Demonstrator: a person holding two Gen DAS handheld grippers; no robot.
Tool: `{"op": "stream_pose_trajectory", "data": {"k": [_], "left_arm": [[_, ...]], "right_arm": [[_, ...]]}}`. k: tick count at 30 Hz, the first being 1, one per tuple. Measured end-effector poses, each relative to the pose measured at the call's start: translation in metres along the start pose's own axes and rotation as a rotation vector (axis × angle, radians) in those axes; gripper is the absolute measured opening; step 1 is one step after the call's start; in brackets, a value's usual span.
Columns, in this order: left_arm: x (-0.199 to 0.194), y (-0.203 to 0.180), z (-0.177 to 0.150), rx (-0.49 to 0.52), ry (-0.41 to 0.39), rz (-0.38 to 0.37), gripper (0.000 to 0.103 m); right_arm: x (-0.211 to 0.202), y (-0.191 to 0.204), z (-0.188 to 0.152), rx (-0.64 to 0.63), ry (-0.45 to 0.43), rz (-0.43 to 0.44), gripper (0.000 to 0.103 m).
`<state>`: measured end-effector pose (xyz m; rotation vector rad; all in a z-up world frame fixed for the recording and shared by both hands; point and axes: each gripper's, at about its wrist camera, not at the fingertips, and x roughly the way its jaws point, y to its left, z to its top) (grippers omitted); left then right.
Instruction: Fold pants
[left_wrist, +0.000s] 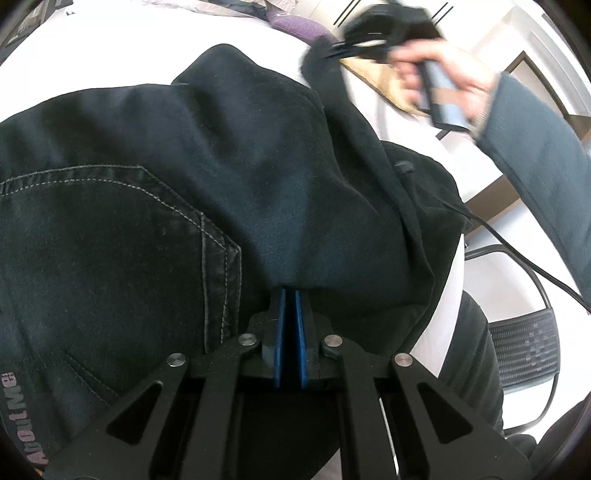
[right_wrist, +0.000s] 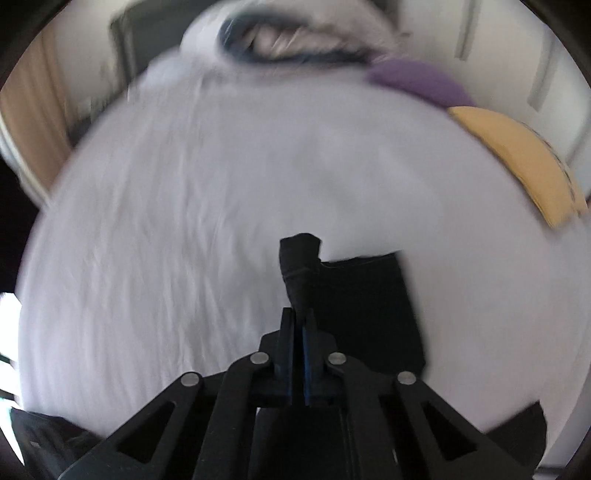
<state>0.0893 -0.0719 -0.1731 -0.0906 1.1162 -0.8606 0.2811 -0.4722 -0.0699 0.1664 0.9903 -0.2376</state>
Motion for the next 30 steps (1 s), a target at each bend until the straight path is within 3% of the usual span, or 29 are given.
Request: {"op": "stream_pose_trajectory", "data": {"k": [7, 13, 17, 22, 30], "left_arm": [[0.003, -0.008, 0.002, 0.003, 0.009, 0.02, 0.005], [0.006, -0.008, 0.01, -0.016, 0.036, 0.014, 0.005], [0.008, -0.009, 0.014, -0.016, 0.058, 0.018, 0.005], [0.009, -0.007, 0.018, -0.027, 0.079, 0.011, 0.005], [0.007, 0.001, 0.025, -0.053, 0.098, 0.006, 0.005]], "right_arm": [[-0.111, -0.135, -0.053, 0.306, -0.236, -0.019, 0.004], [-0.157, -0.238, -0.13, 0.571, -0.302, -0.045, 0.004], [-0.155, -0.271, -0.178, 0.708, -0.292, -0.016, 0.004], [-0.14, -0.301, -0.243, 0.898, -0.279, 0.092, 0.004], [-0.151, -0.3, -0.256, 0.938, -0.336, 0.132, 0.004]]}}
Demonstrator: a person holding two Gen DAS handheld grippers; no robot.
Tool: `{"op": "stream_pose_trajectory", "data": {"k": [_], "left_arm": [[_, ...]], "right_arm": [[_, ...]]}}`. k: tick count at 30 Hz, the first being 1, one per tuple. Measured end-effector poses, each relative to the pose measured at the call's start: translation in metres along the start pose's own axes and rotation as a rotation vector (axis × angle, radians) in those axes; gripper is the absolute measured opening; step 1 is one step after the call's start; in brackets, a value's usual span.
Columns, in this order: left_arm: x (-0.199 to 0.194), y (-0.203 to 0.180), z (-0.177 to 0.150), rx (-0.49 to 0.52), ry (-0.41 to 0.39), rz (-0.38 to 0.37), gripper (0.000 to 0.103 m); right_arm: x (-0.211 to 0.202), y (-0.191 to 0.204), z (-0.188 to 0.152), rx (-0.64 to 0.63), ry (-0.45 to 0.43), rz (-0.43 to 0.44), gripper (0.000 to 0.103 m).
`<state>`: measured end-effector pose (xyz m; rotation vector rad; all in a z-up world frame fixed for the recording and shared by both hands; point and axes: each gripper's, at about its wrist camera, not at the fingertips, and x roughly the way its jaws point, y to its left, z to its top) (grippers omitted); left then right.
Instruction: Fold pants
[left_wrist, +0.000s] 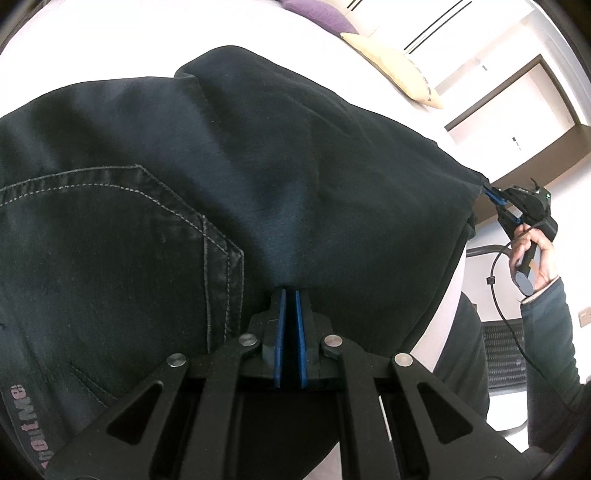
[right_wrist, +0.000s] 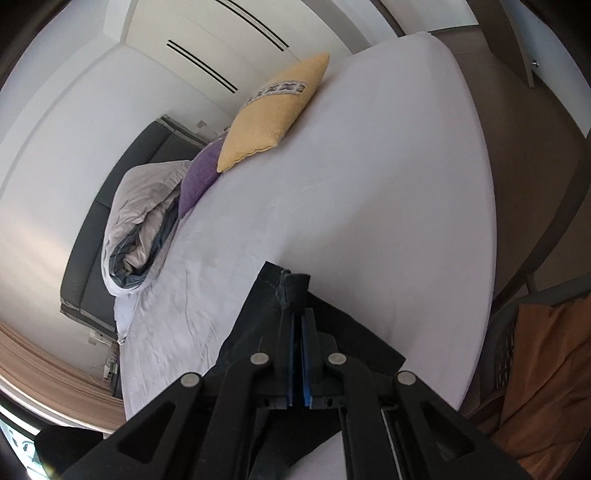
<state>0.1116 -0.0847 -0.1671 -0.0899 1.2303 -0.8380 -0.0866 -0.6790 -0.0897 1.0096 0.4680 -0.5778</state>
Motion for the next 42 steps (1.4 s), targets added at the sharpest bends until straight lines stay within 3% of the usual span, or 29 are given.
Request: {"op": "stream_pose_trajectory", "data": {"k": [8, 15, 27, 30, 33, 35, 39, 42], "left_arm": [[-0.002, -0.004, 0.006, 0.008, 0.015, 0.018, 0.006], [-0.001, -0.007, 0.007, 0.012, 0.015, 0.016, 0.005], [-0.002, -0.003, 0.006, 0.006, 0.01, 0.003, 0.006], [-0.003, -0.002, 0.006, 0.004, 0.009, 0.001, 0.005], [-0.003, -0.002, 0.005, 0.003, 0.008, 0.001, 0.005], [-0.004, -0.002, 0.005, 0.003, 0.006, 0.001, 0.005], [-0.004, -0.002, 0.005, -0.001, 0.002, 0.007, 0.006], [-0.004, -0.005, 0.004, 0.002, 0.002, 0.016, 0.006]], "right_arm": [[-0.012, -0.03, -0.014, 0.077, 0.008, 0.0, 0.004], [0.004, -0.057, -0.025, 0.133, 0.057, -0.038, 0.004], [0.0, -0.069, -0.034, 0.162, 0.083, -0.052, 0.006], [0.007, -0.08, -0.033, 0.187, 0.111, -0.06, 0.015], [-0.004, -0.092, -0.032, 0.244, 0.114, -0.035, 0.057], [-0.012, -0.096, -0.033, 0.254, 0.101, -0.013, 0.057], [0.0, -0.1, -0.044, 0.326, 0.152, 0.18, 0.057], [0.016, -0.092, -0.05, 0.322, 0.167, 0.201, 0.057]]}}
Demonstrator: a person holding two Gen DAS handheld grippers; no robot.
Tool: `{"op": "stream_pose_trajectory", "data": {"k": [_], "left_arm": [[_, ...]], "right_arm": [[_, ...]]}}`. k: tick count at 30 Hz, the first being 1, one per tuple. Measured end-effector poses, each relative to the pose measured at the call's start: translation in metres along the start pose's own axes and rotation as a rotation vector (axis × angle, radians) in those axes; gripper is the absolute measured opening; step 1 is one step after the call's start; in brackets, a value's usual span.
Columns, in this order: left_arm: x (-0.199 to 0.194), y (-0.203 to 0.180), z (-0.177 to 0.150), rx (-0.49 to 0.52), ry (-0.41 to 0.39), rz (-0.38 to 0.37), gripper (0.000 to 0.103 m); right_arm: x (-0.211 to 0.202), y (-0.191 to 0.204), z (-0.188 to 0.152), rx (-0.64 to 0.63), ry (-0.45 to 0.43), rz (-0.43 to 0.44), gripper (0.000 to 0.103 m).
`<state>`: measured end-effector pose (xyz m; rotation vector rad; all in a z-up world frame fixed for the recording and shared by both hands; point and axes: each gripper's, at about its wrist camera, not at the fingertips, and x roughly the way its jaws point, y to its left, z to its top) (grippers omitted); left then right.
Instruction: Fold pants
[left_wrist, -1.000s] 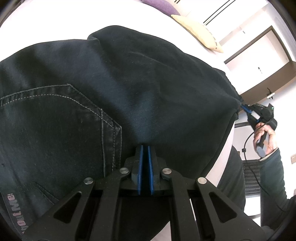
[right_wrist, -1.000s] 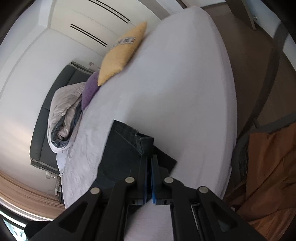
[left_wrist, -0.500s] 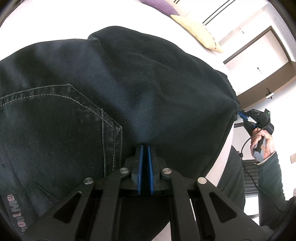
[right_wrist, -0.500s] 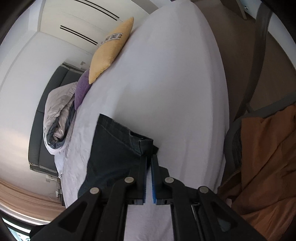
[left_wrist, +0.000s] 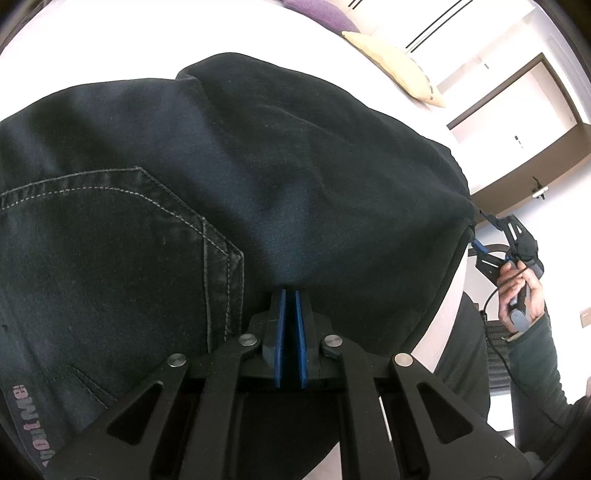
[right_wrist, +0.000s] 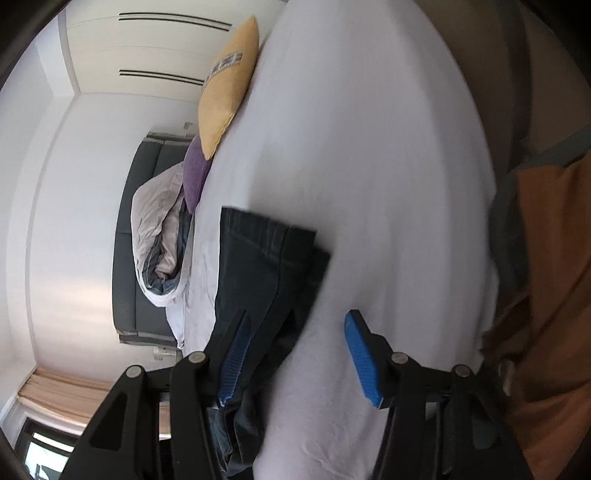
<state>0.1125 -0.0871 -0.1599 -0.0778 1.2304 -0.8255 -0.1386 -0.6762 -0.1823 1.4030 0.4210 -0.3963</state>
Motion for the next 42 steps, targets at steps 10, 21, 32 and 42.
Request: {"op": "stream_pose_trajectory", "data": {"k": [10, 21, 32, 42], "left_arm": [[0.001, -0.002, -0.002, -0.009, -0.011, -0.001, 0.005], [0.002, -0.001, -0.002, -0.014, -0.011, -0.001, 0.006], [0.0, 0.002, -0.005, -0.024, -0.023, -0.013, 0.005], [-0.004, -0.009, 0.0, 0.015, -0.004, 0.045, 0.006]], "right_arm": [[0.011, -0.004, 0.012, 0.086, -0.006, 0.141, 0.049], [0.018, 0.035, 0.03, -0.076, -0.029, 0.023, 0.006], [0.031, 0.049, 0.046, -0.167, 0.024, -0.068, 0.006], [-0.007, 0.033, 0.032, -0.152, -0.025, -0.188, 0.033]]}}
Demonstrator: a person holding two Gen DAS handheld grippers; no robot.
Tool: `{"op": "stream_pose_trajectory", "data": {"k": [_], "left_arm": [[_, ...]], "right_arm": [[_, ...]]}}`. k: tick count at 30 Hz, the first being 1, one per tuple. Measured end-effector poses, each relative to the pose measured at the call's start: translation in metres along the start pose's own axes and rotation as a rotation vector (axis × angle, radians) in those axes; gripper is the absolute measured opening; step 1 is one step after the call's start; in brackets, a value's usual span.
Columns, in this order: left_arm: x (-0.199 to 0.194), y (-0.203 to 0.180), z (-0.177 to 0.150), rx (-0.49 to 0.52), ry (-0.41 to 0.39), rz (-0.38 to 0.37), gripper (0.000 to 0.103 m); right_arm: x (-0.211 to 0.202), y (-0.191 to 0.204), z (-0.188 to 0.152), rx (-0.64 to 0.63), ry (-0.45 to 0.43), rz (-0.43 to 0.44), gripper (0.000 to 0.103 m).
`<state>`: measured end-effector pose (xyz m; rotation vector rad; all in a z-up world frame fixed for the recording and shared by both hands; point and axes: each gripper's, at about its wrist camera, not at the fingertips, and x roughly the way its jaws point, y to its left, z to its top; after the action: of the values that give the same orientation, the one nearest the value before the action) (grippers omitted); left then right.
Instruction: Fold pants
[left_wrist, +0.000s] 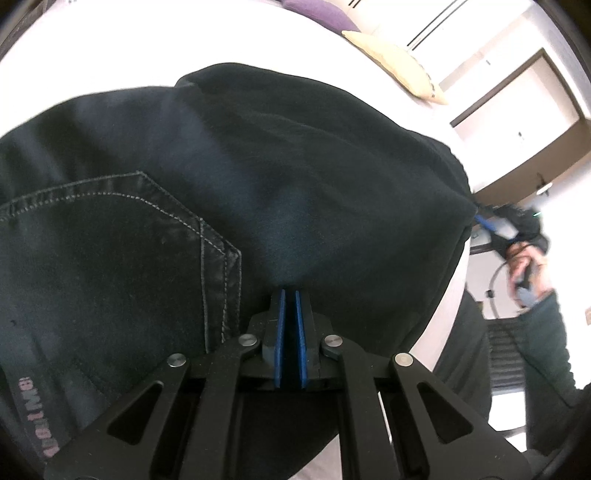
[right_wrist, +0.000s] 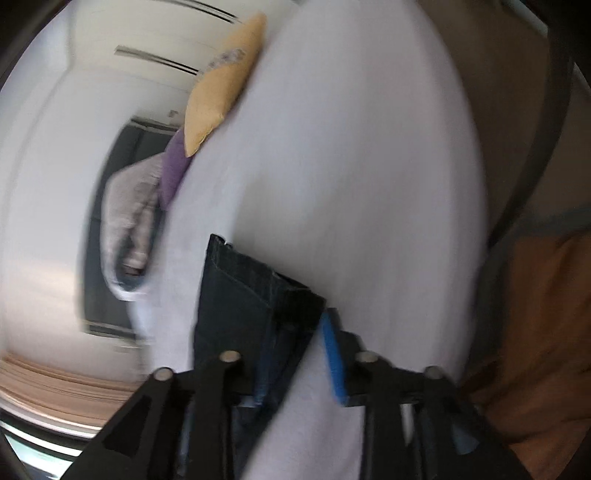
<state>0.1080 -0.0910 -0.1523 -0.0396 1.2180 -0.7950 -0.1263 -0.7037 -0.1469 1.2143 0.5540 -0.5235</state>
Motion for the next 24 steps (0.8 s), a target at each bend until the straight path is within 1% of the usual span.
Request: {"op": "stream_pose_trajectory", "data": {"k": [1, 3, 5, 6, 9, 10, 14, 18, 21, 24], "left_arm": [[0.0, -0.003, -0.001, 0.009, -0.002, 0.014, 0.006], [0.0, -0.008, -0.001, 0.024, -0.003, 0.036, 0.006], [-0.001, -0.011, -0.001, 0.039, 0.004, 0.046, 0.006], [-0.002, -0.012, -0.002, 0.043, 0.007, 0.046, 0.006], [-0.003, -0.011, -0.005, 0.036, 0.009, 0.038, 0.006], [-0.004, -0.011, -0.005, 0.034, 0.008, 0.035, 0.006], [-0.004, -0.011, -0.007, 0.031, 0.008, 0.026, 0.006], [-0.006, -0.007, -0.007, 0.023, 0.003, 0.019, 0.006], [-0.008, -0.003, -0.007, 0.021, 0.0, 0.013, 0.006], [-0.012, 0.003, -0.008, 0.017, -0.003, 0.006, 0.006]], "right_arm": [[-0.007, 0.01, -0.006, -0.046, 0.017, 0.028, 0.033], [-0.017, 0.025, -0.02, -0.079, 0.044, 0.085, 0.033], [-0.014, 0.042, -0.044, -0.09, 0.139, 0.193, 0.033], [-0.008, 0.052, -0.061, -0.097, 0.204, 0.25, 0.033], [0.009, 0.078, -0.103, -0.142, 0.332, 0.296, 0.033], [0.016, 0.084, -0.117, -0.14, 0.383, 0.303, 0.033], [0.034, 0.092, -0.144, -0.103, 0.473, 0.322, 0.033], [0.047, 0.093, -0.161, -0.101, 0.546, 0.273, 0.033], [0.056, 0.092, -0.168, -0.093, 0.572, 0.237, 0.033], [0.065, 0.089, -0.169, -0.071, 0.575, 0.22, 0.033]]}}
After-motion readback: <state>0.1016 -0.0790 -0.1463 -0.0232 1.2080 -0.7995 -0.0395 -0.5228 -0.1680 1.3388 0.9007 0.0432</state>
